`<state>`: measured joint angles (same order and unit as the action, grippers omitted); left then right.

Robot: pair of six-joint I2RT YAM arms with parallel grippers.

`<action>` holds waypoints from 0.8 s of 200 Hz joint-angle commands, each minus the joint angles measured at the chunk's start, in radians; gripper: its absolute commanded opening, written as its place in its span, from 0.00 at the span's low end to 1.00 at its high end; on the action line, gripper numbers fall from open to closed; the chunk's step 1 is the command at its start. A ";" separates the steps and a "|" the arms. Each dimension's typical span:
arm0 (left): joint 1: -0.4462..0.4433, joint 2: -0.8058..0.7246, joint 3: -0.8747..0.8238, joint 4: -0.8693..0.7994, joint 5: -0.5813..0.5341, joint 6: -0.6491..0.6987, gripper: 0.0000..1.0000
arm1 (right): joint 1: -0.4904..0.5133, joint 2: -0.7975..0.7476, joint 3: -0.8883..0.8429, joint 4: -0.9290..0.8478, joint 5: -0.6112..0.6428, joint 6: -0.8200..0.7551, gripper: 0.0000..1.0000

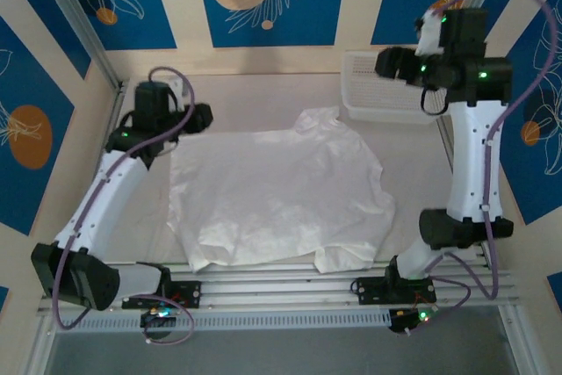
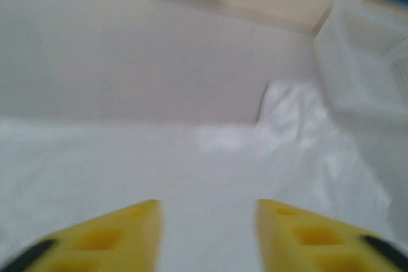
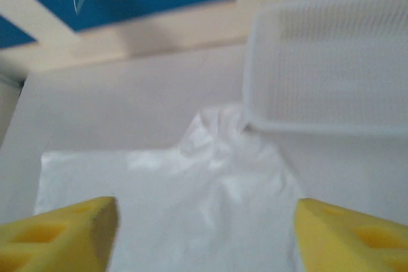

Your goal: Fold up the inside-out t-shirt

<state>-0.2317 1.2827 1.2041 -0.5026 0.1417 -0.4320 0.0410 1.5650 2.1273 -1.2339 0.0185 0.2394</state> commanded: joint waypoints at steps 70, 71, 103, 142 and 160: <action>0.028 0.282 -0.185 0.062 -0.110 -0.193 0.00 | 0.181 -0.163 -1.259 0.973 -0.049 0.514 0.00; 0.030 0.288 -0.183 0.062 -0.111 -0.195 0.00 | 0.182 -0.160 -1.262 0.977 -0.048 0.516 0.00; 0.050 0.465 -0.107 0.062 -0.120 -0.231 0.00 | 0.199 -0.050 -1.341 1.114 -0.038 0.623 0.00; 0.057 0.593 -0.026 0.085 -0.164 -0.266 0.00 | 0.222 0.086 -1.342 1.181 -0.008 0.698 0.00; 0.070 0.661 0.035 0.075 -0.171 -0.265 0.00 | 0.223 0.146 -1.305 1.174 -0.009 0.707 0.00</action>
<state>-0.1848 1.8637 1.1629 -0.4305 0.0113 -0.6735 0.2565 1.6566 0.7898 -0.1112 -0.0086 0.8860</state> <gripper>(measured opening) 0.050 0.055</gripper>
